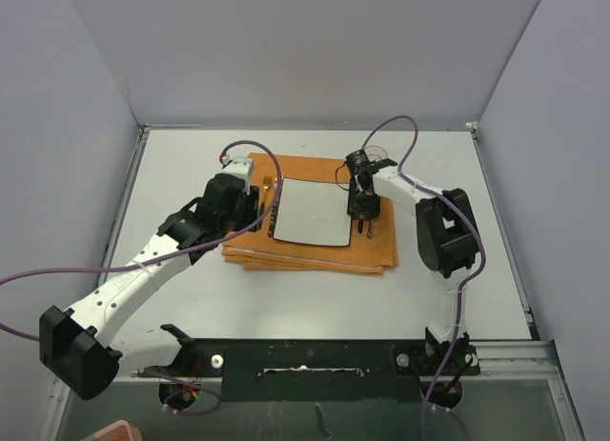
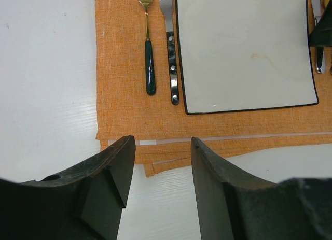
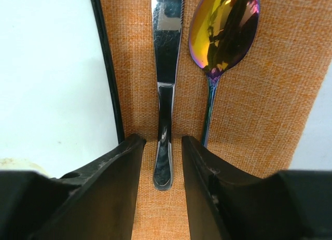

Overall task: Set the dinner table for one person
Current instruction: Adjust the knife on the napkin.

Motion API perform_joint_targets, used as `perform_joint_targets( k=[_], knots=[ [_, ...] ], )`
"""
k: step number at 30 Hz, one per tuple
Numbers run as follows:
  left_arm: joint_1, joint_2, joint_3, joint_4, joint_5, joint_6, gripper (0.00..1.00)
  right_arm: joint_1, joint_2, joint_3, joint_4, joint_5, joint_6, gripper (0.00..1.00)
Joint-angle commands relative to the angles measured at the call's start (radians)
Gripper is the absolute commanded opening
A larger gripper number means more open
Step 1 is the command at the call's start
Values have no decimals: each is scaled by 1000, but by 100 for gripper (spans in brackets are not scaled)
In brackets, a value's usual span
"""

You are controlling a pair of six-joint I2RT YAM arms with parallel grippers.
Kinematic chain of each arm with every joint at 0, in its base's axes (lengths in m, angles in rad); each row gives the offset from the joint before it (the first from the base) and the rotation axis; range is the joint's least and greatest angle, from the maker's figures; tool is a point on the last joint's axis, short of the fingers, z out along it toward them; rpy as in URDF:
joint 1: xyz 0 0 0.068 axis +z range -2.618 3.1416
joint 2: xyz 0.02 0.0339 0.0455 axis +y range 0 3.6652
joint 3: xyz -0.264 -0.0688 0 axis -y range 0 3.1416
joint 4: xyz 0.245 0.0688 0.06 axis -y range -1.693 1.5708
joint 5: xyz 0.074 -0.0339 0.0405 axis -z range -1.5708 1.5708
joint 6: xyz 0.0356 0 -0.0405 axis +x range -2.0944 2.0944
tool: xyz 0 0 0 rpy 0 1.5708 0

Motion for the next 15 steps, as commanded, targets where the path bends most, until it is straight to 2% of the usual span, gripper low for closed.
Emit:
perform_joint_targets(
  k=[1,12,13,14,15],
  knots=[
    [6,7,44,50,-7,2,46,18,-46,18,-5,33,-1,39],
    [4,11,29,56,-16,-23,46,68,-202,105,-101,125,-56,39],
    [4,11,25,60,-23,-16,46,72,-234,115,-114,138,-67,31],
    [3,10,21,64,-29,-8,45,77,-271,108,-115,151,-80,12],
    [3,7,15,74,-29,7,36,83,-313,86,-113,163,-89,1]
  ],
)
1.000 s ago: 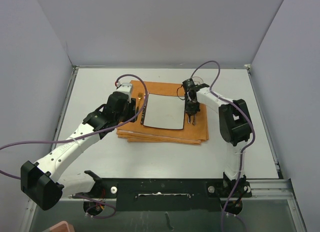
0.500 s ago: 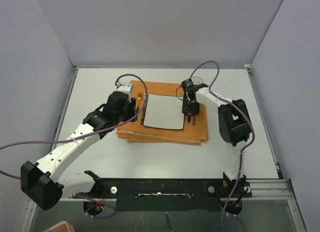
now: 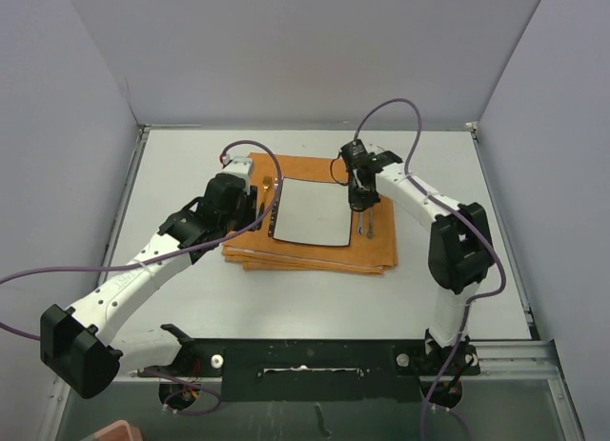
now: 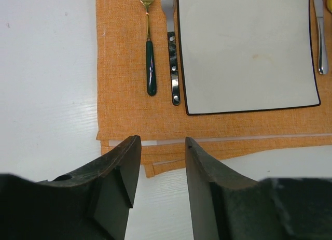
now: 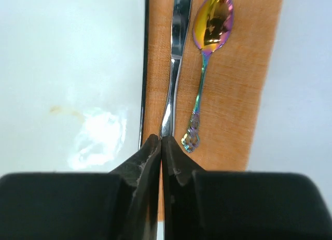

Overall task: Set the dinner table for one person
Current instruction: Adjust the knife on the napkin, then adjust the napkin at the center of the board.

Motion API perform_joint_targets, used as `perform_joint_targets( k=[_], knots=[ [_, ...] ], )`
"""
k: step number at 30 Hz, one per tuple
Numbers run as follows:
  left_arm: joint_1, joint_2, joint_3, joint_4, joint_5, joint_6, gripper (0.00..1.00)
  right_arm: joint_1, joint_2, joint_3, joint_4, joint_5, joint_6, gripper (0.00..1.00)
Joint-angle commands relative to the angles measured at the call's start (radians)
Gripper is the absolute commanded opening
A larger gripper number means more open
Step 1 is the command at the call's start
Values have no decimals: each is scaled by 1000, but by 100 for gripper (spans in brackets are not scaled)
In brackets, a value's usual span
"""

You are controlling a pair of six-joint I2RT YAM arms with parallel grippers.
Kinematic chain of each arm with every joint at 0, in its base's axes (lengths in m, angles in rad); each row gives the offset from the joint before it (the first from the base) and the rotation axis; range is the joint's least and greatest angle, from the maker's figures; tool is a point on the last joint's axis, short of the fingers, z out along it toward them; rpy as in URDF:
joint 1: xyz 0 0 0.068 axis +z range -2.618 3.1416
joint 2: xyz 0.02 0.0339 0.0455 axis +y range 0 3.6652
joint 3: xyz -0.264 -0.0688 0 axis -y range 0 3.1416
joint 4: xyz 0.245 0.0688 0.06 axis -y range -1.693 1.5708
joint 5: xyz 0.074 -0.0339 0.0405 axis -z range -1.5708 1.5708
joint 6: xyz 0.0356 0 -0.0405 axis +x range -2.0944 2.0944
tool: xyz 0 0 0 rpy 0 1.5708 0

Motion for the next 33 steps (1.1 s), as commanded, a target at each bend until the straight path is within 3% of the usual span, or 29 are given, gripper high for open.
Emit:
perform_joint_targets(
  k=[1,2,3,7,13,33],
  knots=[
    [4,-4,9,84,-27,33,18,25,-251,14,-8,99,-47,0],
    [6,-9,0,99,-28,51,5,28,-298,-37,7,114,-48,0],
    [5,-13,-12,119,-23,71,0,28,-345,-89,25,133,-42,0],
    [24,1,-25,163,72,86,0,-2,-437,-270,11,154,70,0],
    [25,16,33,156,154,38,0,-2,-429,-387,-43,121,176,0],
    [26,-100,99,50,149,44,0,18,-233,-398,-8,55,222,0]
  ],
)
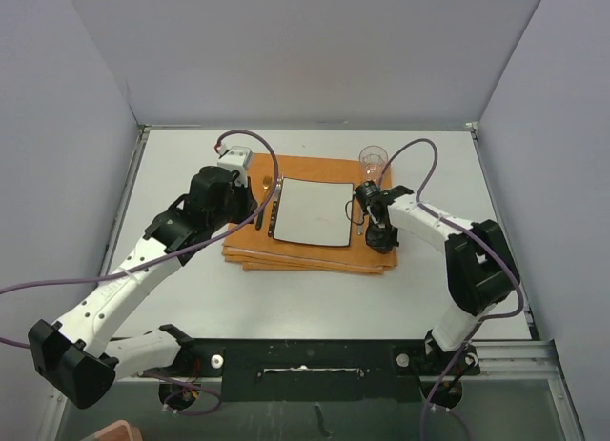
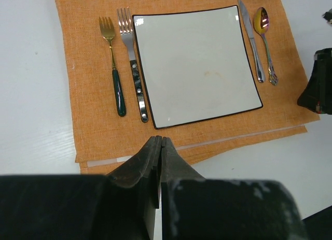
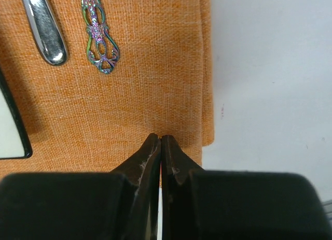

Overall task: Set the dinner table for one person
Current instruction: Adjust the napkin at the center of the board.

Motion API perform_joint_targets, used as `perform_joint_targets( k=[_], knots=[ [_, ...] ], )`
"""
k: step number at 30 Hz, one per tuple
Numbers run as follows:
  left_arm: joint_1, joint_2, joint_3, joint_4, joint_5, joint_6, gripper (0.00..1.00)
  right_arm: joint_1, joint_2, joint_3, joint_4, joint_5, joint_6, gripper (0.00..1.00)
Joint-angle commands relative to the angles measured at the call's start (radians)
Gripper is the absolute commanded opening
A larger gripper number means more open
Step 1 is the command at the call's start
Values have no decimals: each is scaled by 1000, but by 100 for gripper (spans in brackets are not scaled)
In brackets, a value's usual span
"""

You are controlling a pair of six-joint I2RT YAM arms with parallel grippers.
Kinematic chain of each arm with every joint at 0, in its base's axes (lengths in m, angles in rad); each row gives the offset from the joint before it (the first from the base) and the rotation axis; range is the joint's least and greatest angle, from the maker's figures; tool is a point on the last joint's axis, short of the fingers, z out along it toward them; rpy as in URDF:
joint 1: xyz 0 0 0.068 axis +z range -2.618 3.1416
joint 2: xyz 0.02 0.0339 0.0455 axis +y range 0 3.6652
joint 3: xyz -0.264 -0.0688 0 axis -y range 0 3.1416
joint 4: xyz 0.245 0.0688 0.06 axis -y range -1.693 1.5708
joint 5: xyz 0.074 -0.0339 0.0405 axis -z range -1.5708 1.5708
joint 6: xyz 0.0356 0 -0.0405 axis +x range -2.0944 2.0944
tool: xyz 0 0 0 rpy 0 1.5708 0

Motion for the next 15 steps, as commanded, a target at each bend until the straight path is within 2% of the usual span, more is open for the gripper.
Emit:
perform_joint_targets(
  k=[1,15],
  knots=[
    [4,-58,47,4,-9,10,0,11,47,28,28,-3,27,0],
    [5,-100,84,-35,-55,36,0,-9,163,73,27,9,30,0]
  ],
)
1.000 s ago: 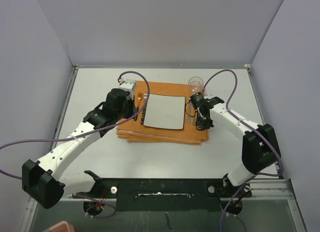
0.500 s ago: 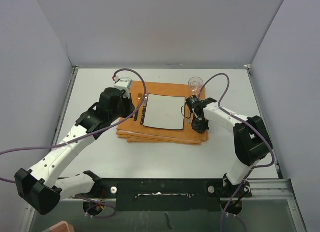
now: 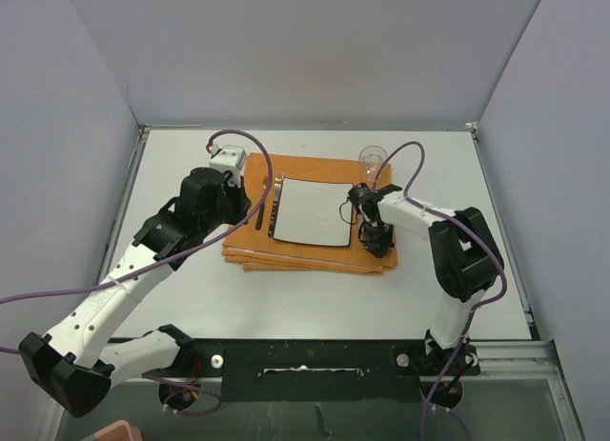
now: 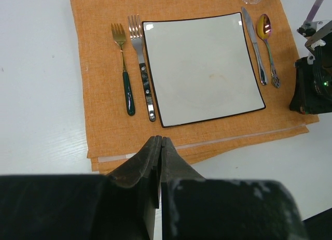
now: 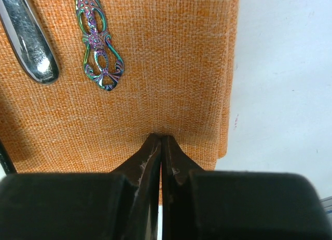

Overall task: Set the dinner table for one person
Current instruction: Adjust the napkin at the center of the board.

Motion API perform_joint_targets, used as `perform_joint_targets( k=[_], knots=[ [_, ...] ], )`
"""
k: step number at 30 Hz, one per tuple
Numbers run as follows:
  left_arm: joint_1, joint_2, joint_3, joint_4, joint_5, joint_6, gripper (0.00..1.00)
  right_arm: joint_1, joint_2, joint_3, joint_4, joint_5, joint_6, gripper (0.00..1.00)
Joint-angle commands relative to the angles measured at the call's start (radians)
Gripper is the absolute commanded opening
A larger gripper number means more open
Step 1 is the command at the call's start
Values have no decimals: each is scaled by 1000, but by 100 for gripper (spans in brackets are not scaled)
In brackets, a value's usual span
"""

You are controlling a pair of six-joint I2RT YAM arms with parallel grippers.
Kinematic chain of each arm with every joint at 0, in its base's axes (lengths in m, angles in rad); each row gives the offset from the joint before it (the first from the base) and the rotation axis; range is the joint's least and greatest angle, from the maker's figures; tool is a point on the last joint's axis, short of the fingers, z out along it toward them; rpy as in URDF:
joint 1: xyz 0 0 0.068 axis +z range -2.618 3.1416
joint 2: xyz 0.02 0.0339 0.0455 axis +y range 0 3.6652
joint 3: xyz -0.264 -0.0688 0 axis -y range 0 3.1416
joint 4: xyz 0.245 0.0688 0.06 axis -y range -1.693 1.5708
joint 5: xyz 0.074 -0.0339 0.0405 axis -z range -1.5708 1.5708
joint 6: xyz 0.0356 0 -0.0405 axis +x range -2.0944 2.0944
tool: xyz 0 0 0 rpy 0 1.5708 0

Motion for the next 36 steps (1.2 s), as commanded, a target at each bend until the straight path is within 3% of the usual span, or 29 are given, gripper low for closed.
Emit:
perform_joint_targets(
  k=[1,14,27,28,33,36],
  knots=[
    [6,-37,77,8,-29,27,0,-18,25,34,33,21,17,0],
    [6,-40,74,1,-49,21,0,-116,35,47,58,19,-57,0],
    [5,-58,46,-14,-69,6,0,-134,31,63,53,31,-83,0],
    [5,-57,39,-15,-73,1,2,-131,26,61,48,31,-78,0],
    [6,-51,12,-28,-79,-34,40,-116,-46,86,-11,39,-72,0],
    [5,-48,1,-43,-79,-55,50,-99,-122,164,-95,81,-87,6]
  ],
)
